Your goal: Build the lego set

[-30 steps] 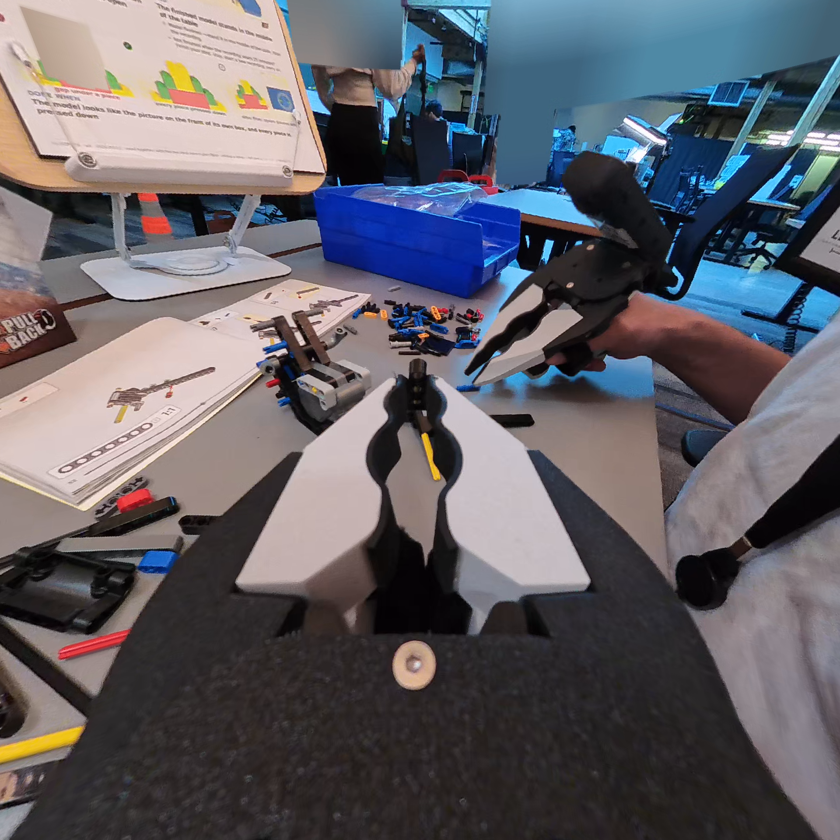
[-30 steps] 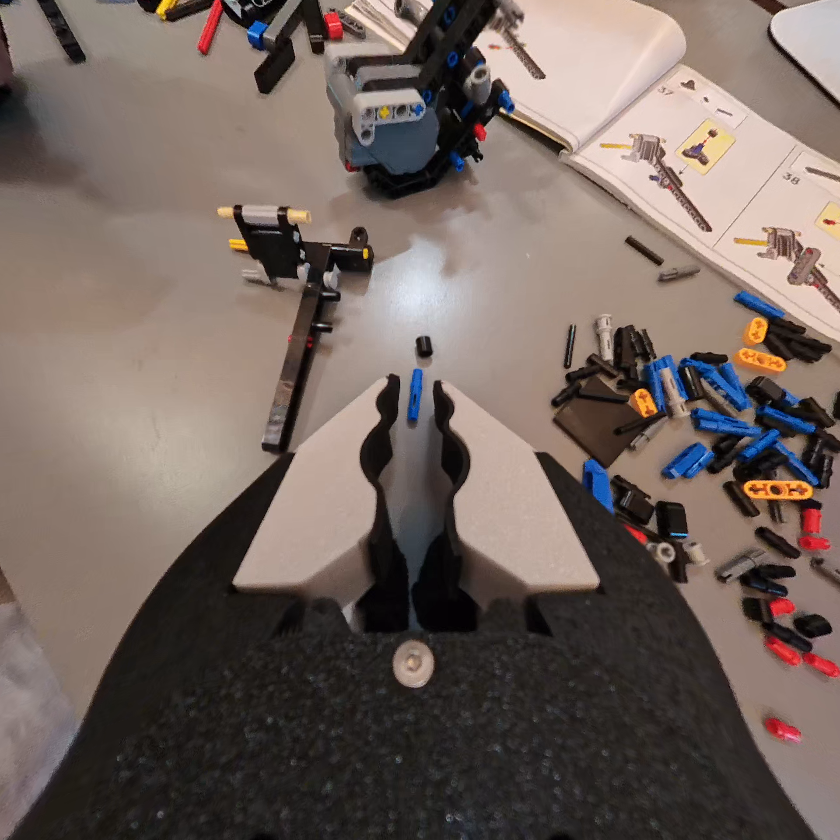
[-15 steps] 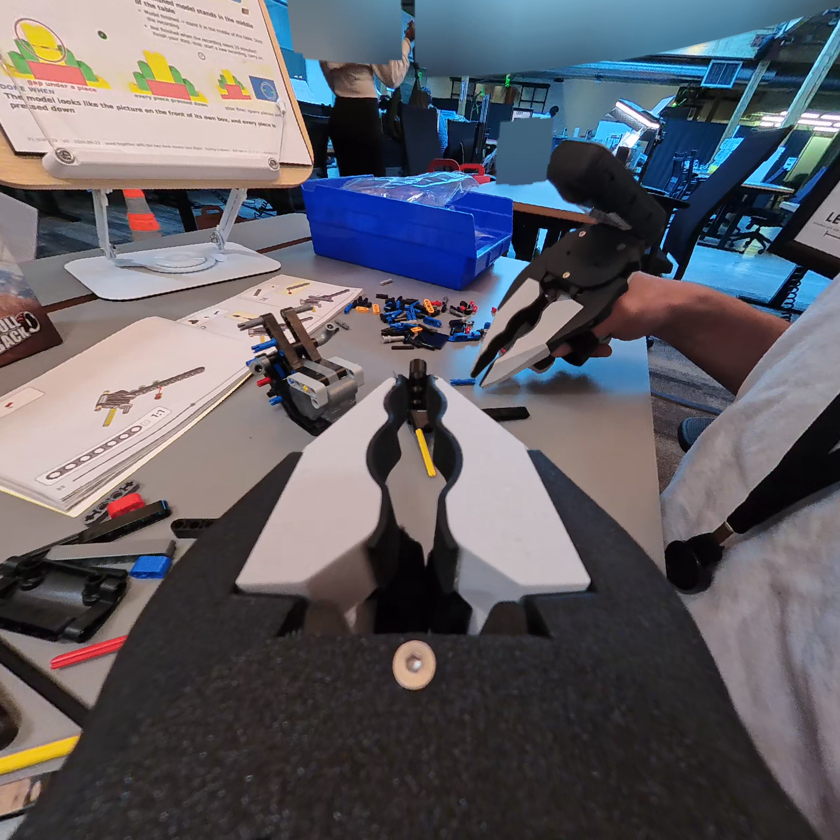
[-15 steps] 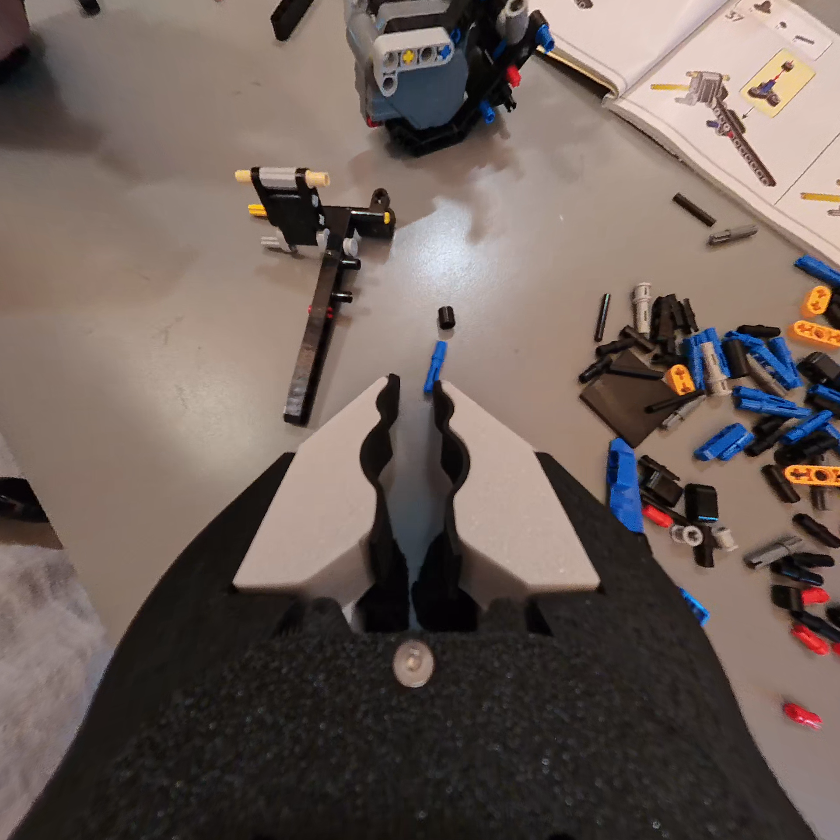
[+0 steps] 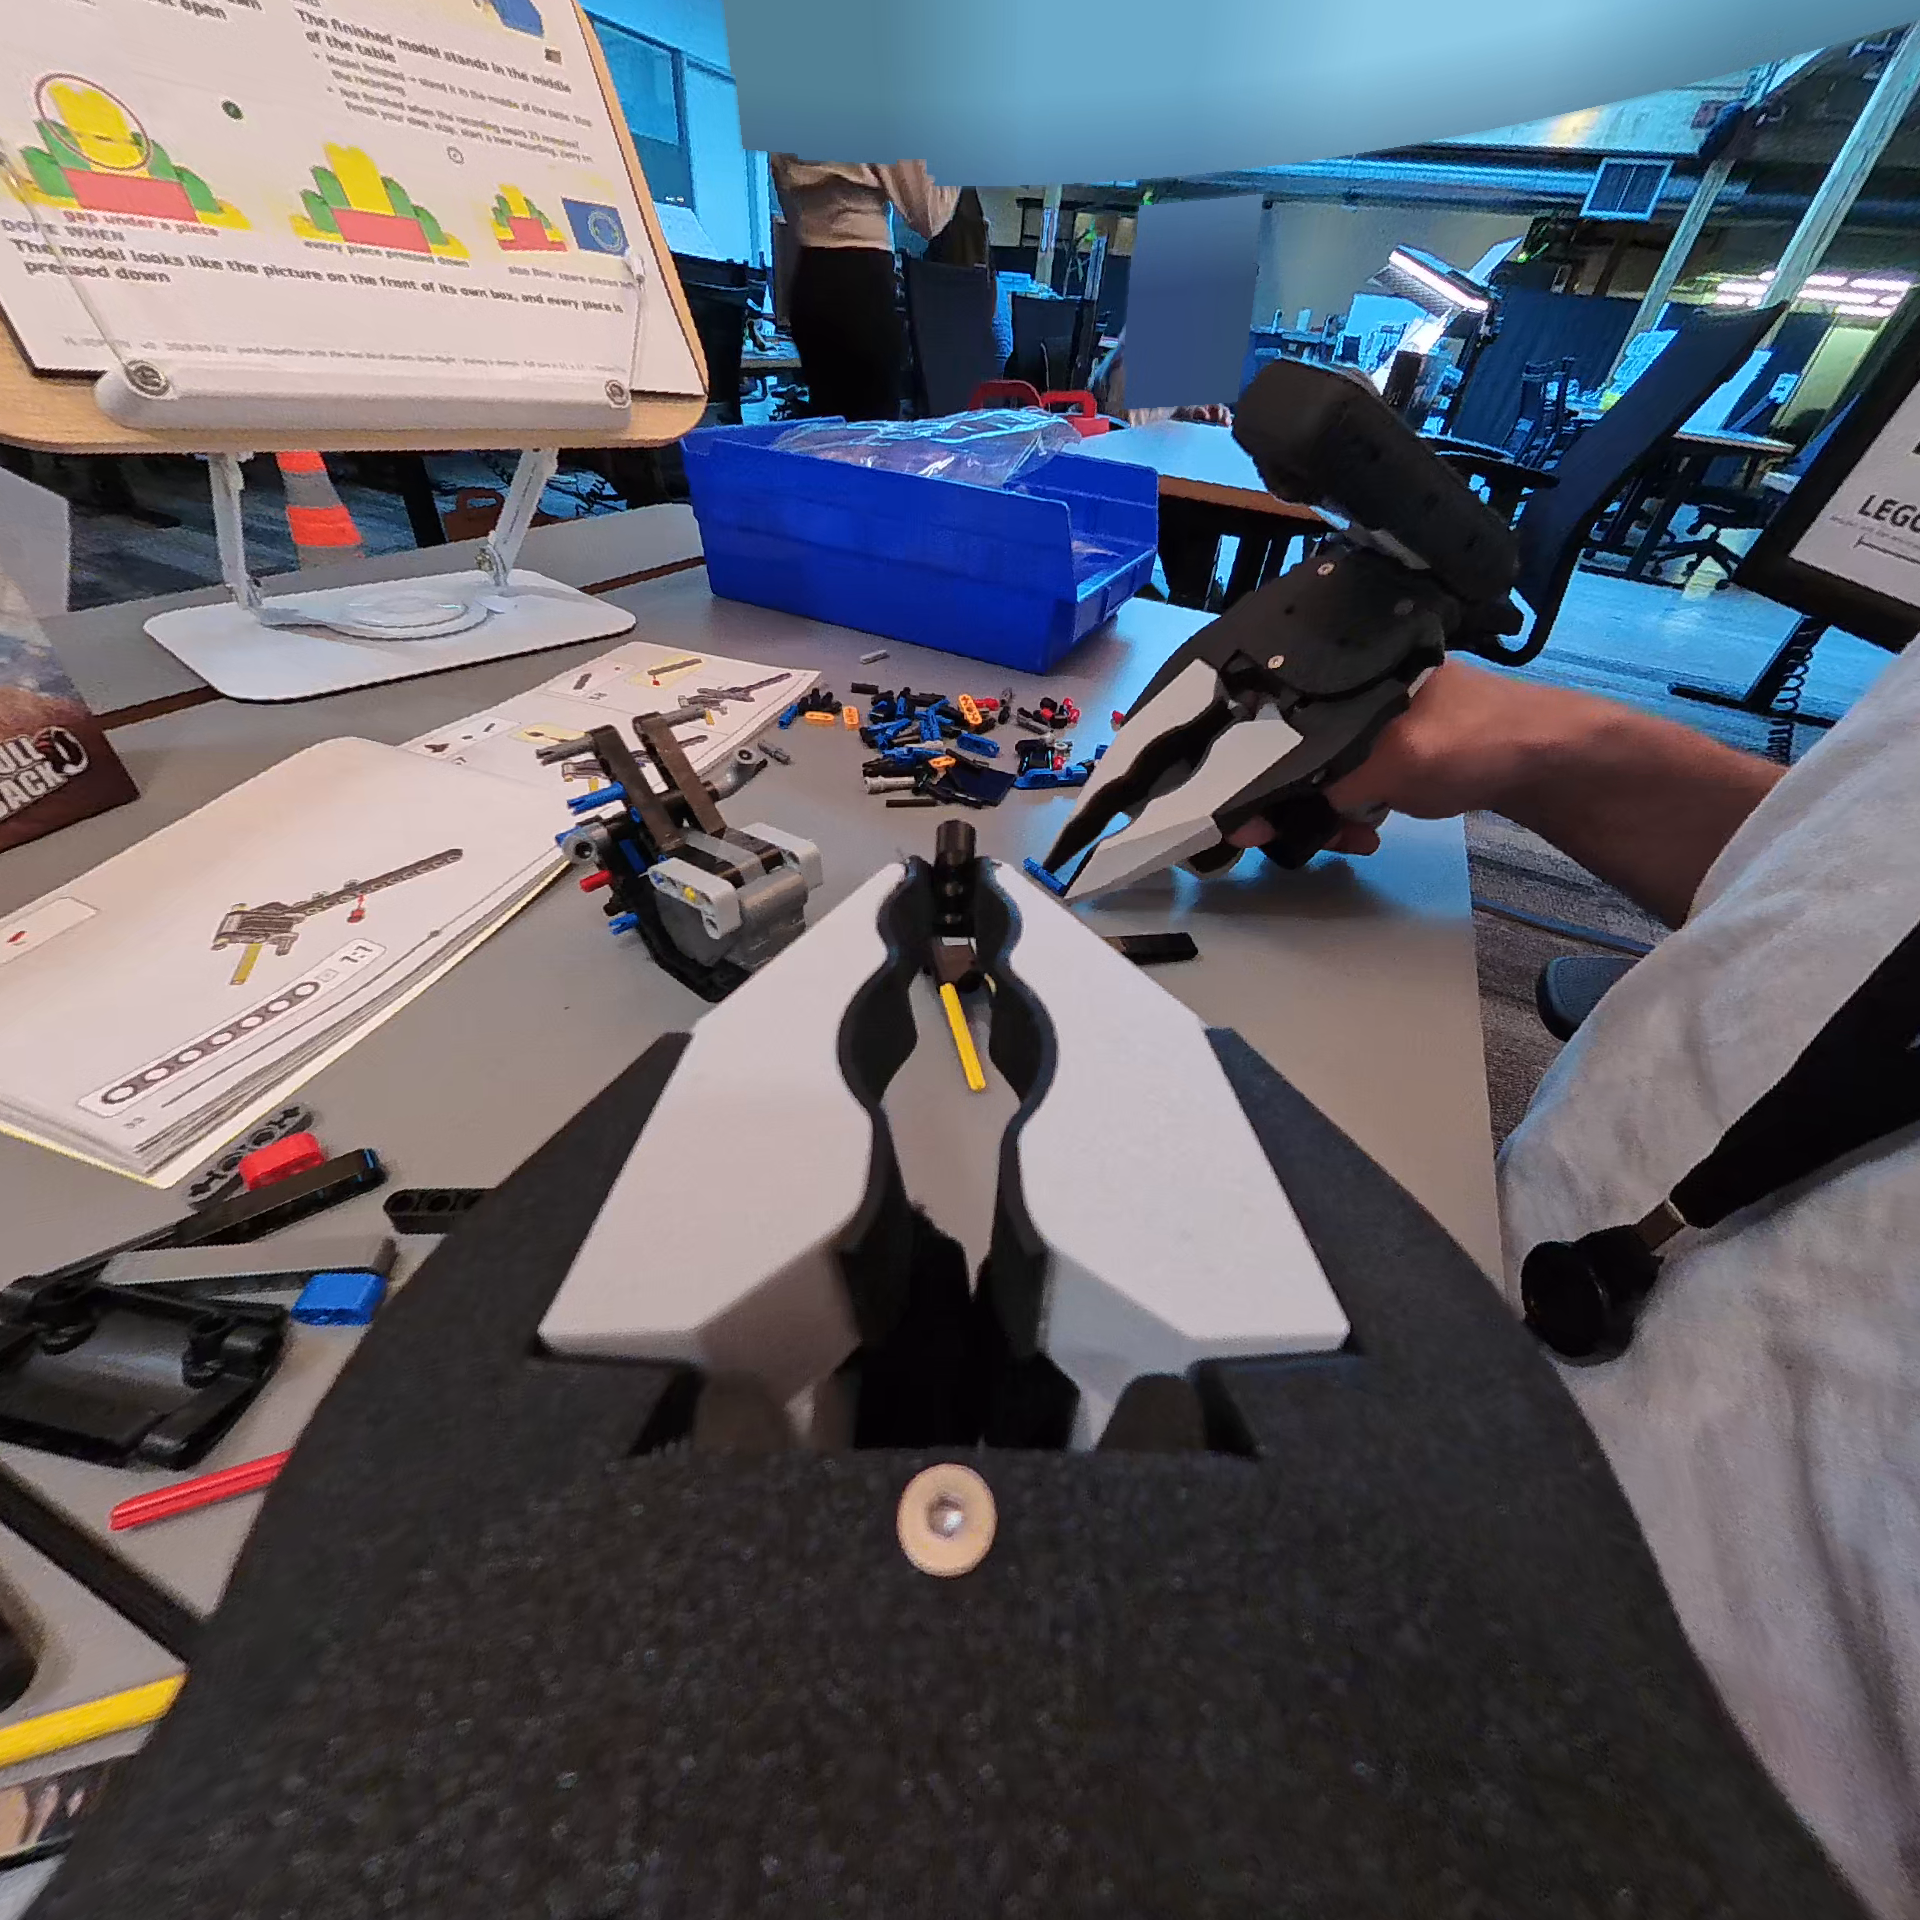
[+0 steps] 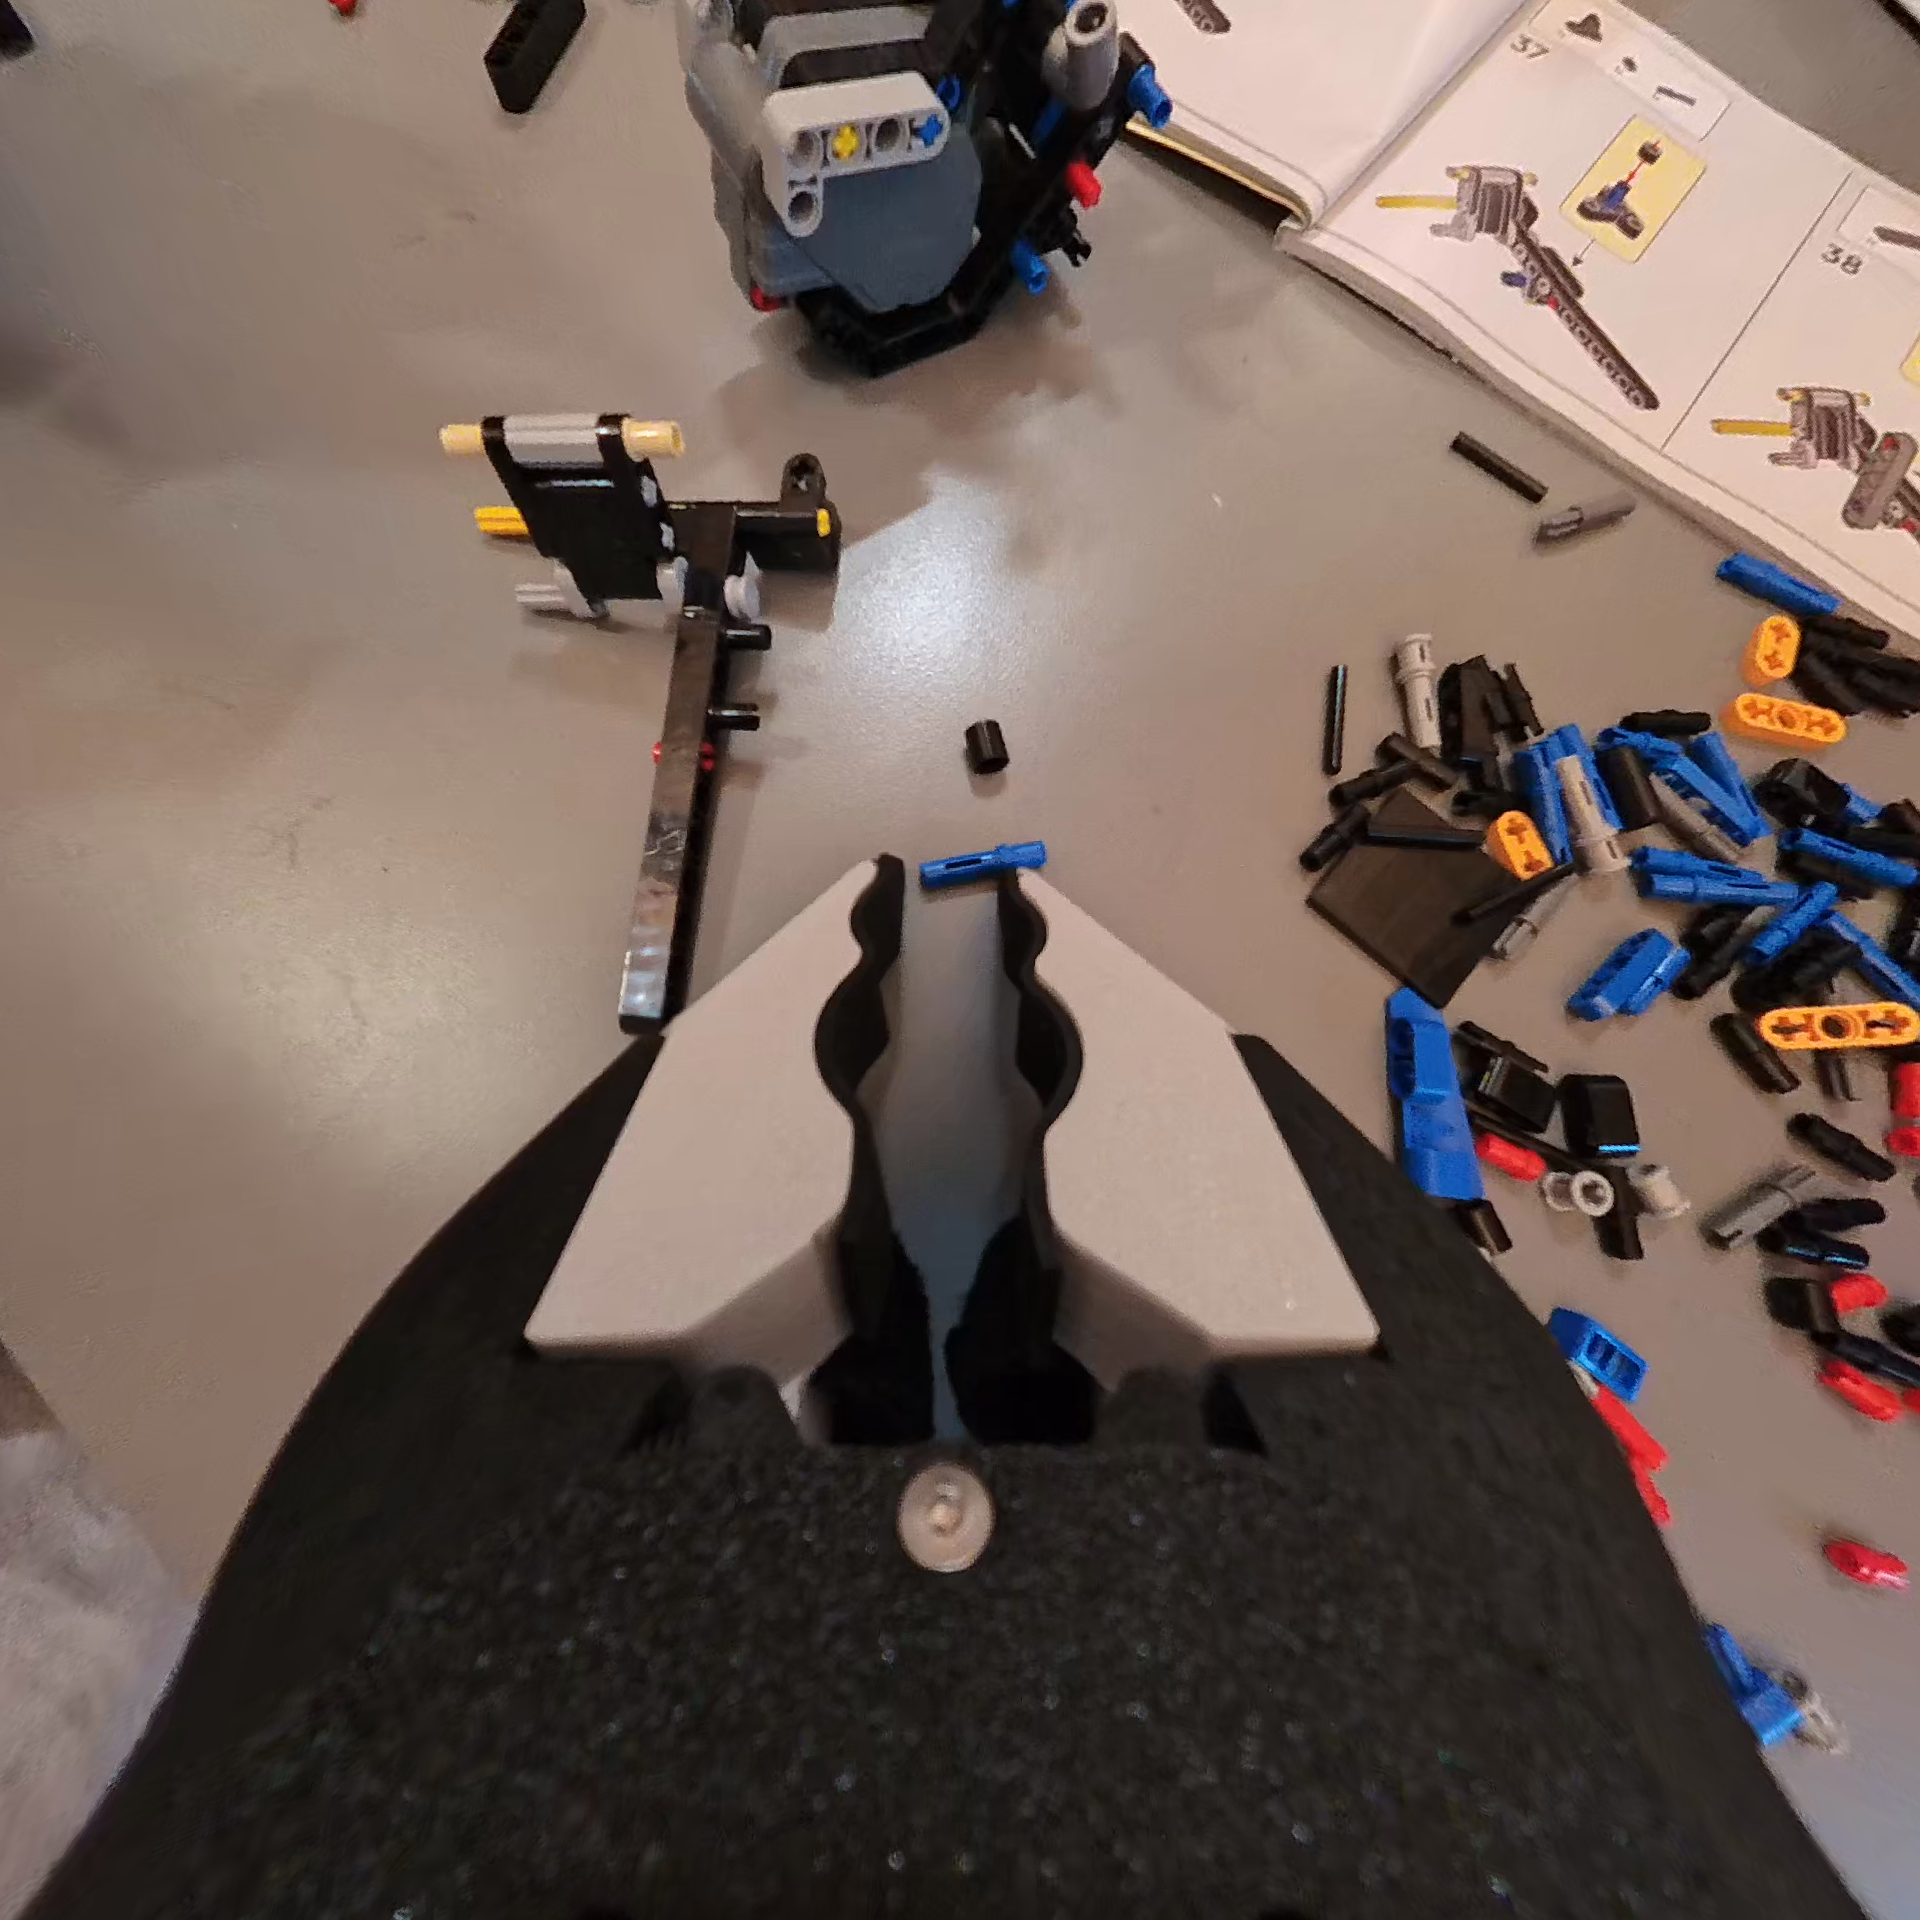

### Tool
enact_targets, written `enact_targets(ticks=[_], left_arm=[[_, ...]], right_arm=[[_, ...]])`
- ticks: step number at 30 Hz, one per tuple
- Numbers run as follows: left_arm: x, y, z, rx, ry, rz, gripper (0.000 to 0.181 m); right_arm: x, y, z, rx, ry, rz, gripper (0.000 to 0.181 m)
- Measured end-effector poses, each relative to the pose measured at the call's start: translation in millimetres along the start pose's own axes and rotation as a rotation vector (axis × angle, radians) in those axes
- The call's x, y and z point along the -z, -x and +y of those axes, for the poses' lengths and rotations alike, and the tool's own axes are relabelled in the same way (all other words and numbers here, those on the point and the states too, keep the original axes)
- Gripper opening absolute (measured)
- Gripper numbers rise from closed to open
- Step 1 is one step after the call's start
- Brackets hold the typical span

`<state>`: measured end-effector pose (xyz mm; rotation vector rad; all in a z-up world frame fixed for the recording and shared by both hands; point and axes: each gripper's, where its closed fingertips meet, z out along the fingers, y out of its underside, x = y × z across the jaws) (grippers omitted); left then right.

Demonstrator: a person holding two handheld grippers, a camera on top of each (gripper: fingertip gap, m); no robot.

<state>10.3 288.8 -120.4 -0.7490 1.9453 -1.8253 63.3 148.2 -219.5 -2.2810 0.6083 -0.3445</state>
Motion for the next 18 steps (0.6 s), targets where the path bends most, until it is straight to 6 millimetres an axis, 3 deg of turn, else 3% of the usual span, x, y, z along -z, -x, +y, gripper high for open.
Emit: enact_targets(ticks=[11,18], left_arm=[[1.0,-0.5,-0.9,0.003,-0.006,0.003,0.005],[0.5,-0.1,-0.4,0.007,-0.003,0.003,0.006]], right_arm=[[-7.6,0.3,-7.5,0.012,-0.023,-0.009,0.018],[-4.1,0.9,-3.6,0.041,-0.034,0.029,0.005]])
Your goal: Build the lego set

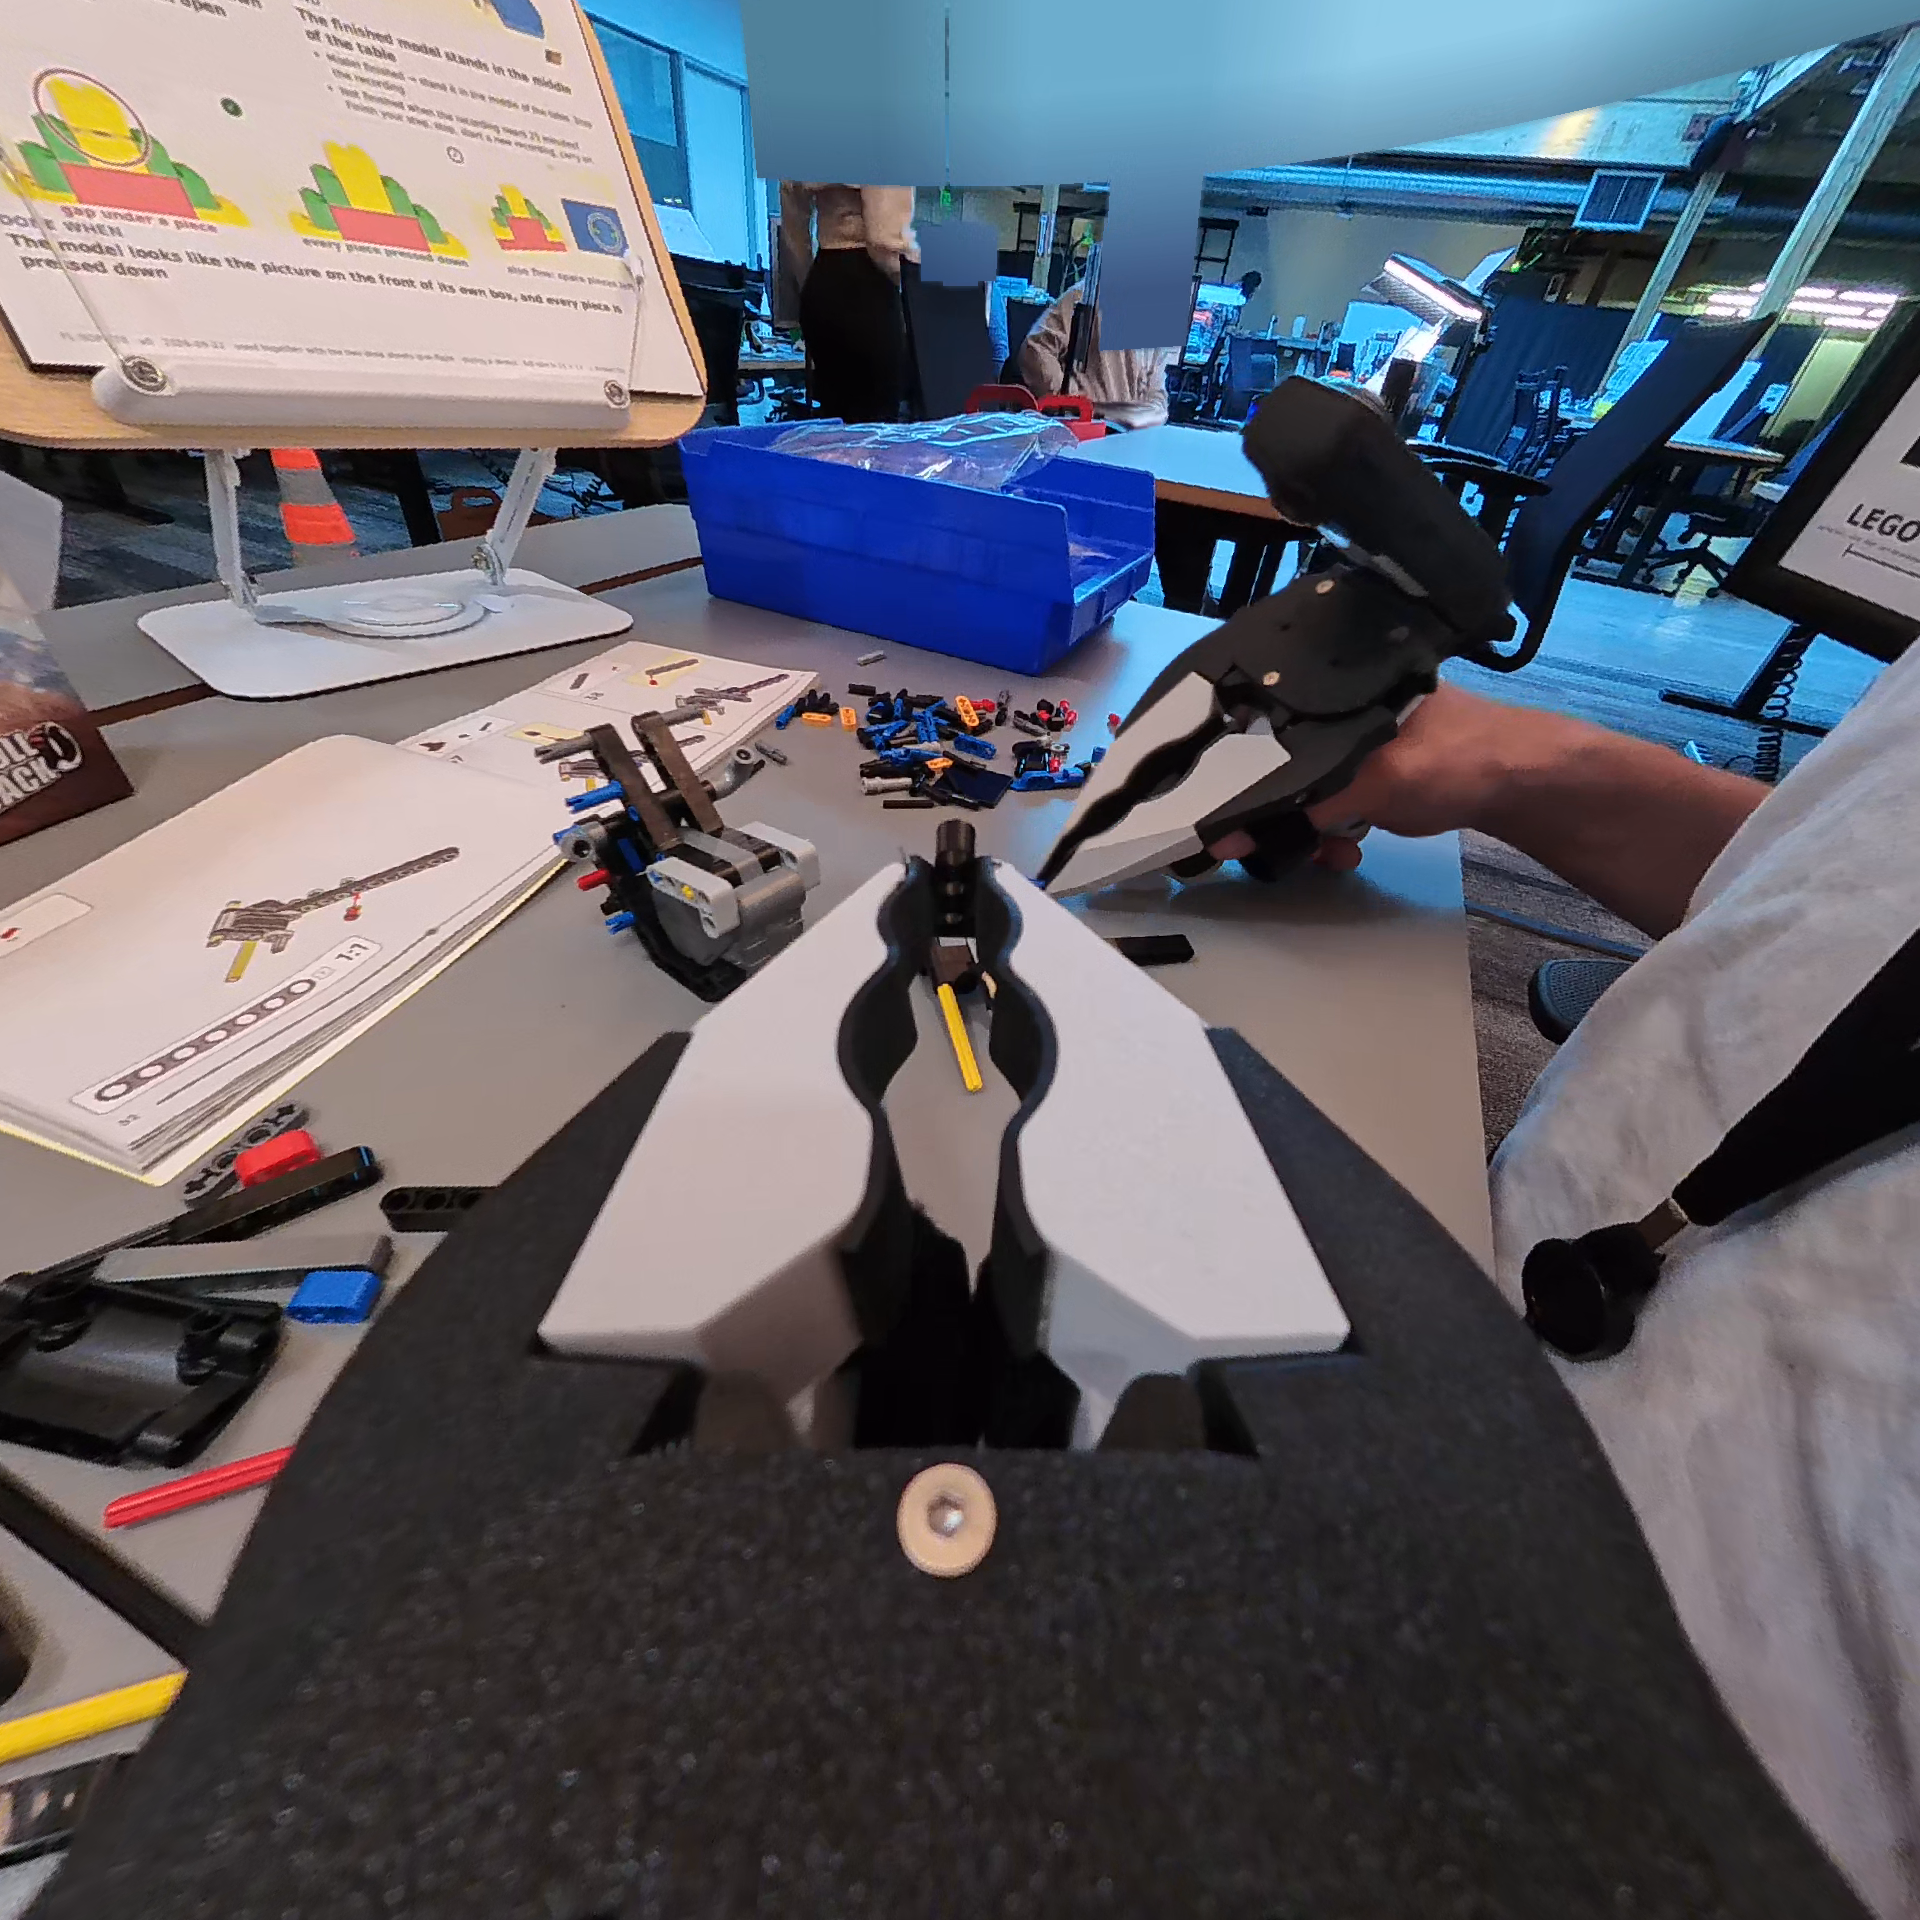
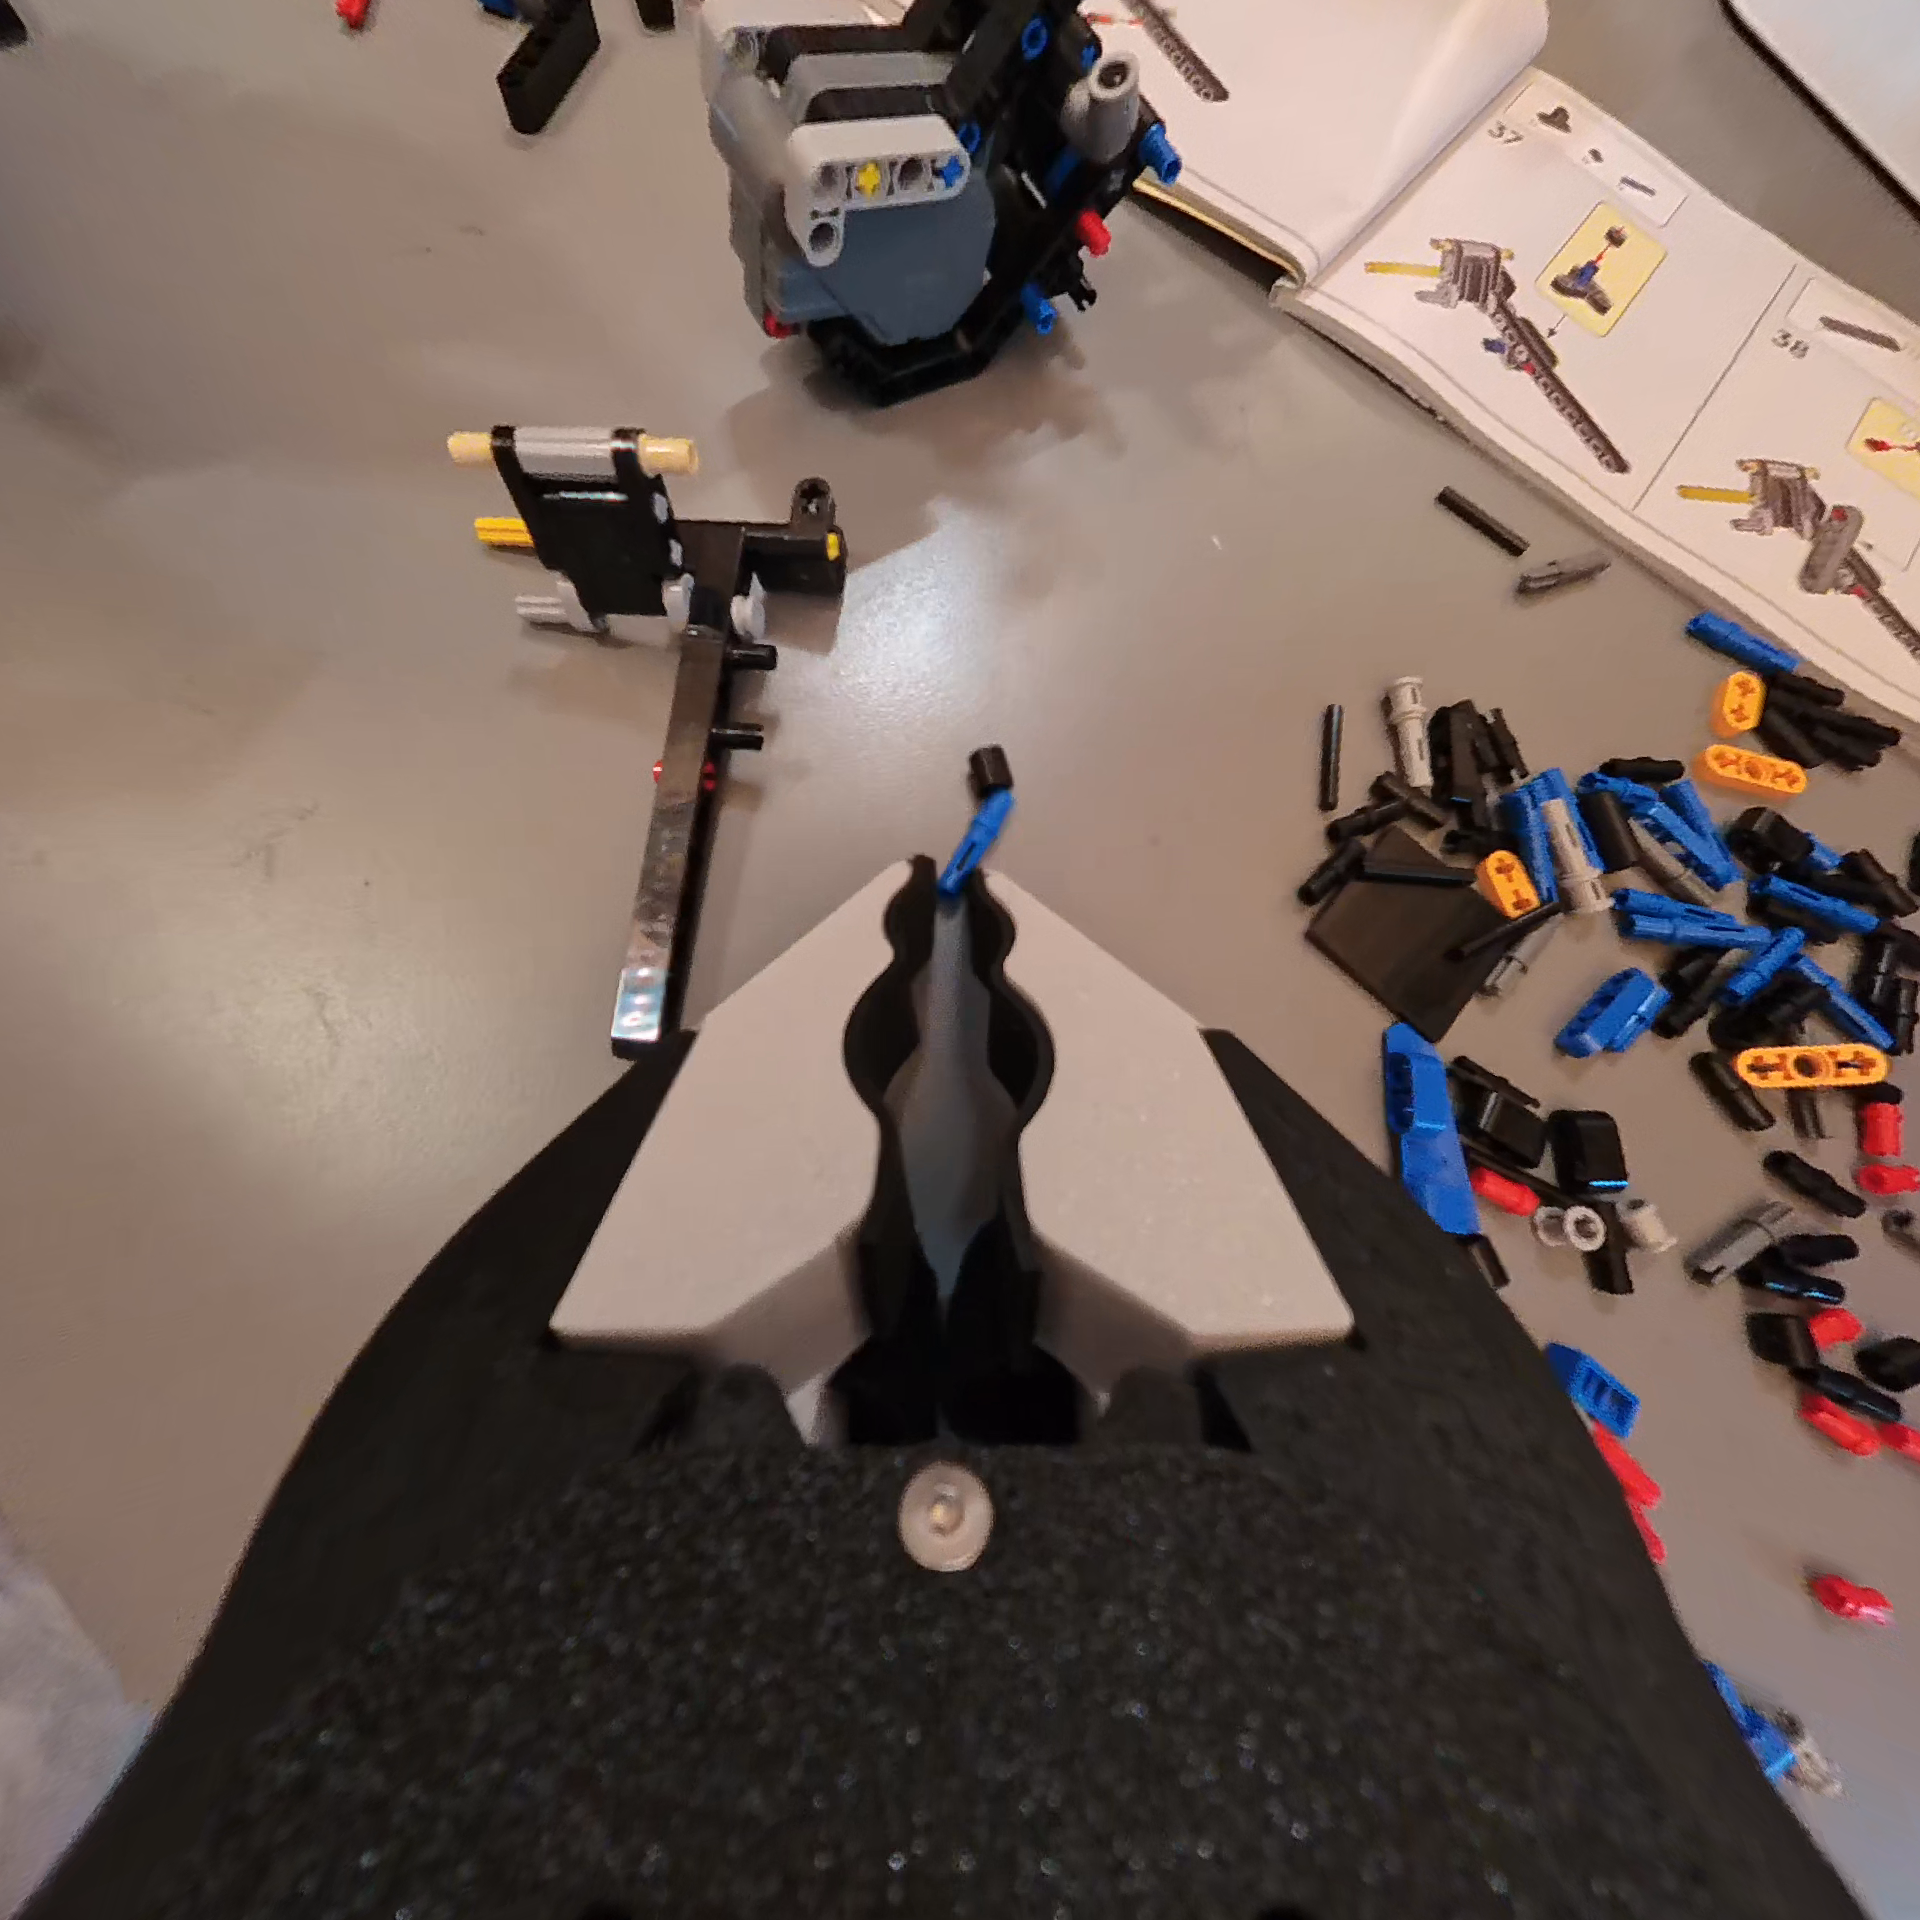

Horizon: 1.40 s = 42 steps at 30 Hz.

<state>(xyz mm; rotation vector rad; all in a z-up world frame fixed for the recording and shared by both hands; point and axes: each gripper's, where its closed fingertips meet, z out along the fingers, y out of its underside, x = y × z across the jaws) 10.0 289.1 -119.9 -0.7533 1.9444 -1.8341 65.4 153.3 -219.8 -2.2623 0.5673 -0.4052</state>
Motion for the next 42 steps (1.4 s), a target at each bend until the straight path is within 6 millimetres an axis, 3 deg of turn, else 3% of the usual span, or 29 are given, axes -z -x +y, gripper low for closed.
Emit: enact_targets(ticks=[4,8,14,18,23,26,42], left_arm=[[0,0,0,-0.002,0.003,-0.005,0.006],[0,2,0,0.006,-0.002,-0.011,0.005],[4,0,-3,0.009,-0.023,-0.018,0.005],[12,1,-7,0.021,-0.060,-0.034,0.005],[17,5,-9,0.020,-0.082,-0.065,0.005],[18,5,-10,0.017,-0.085,-0.070,0.005],[17,2,-9,0.003,-0.077,-0.061,0.005]], right_arm=[[4,-3,4,0.080,0.047,0.008,0.003],[33,-13,2,0.220,0.215,-0.158,0.003],[68,-42,42,0.517,0.922,-0.414,0.003],[87,-42,42,0.635,1.241,-0.501,0.003],[73,-42,26,0.804,1.353,-0.460,0.003],[68,-39,26,0.828,1.397,-0.469,0.003],[54,-48,31,0.828,1.462,-0.410,0.003]])
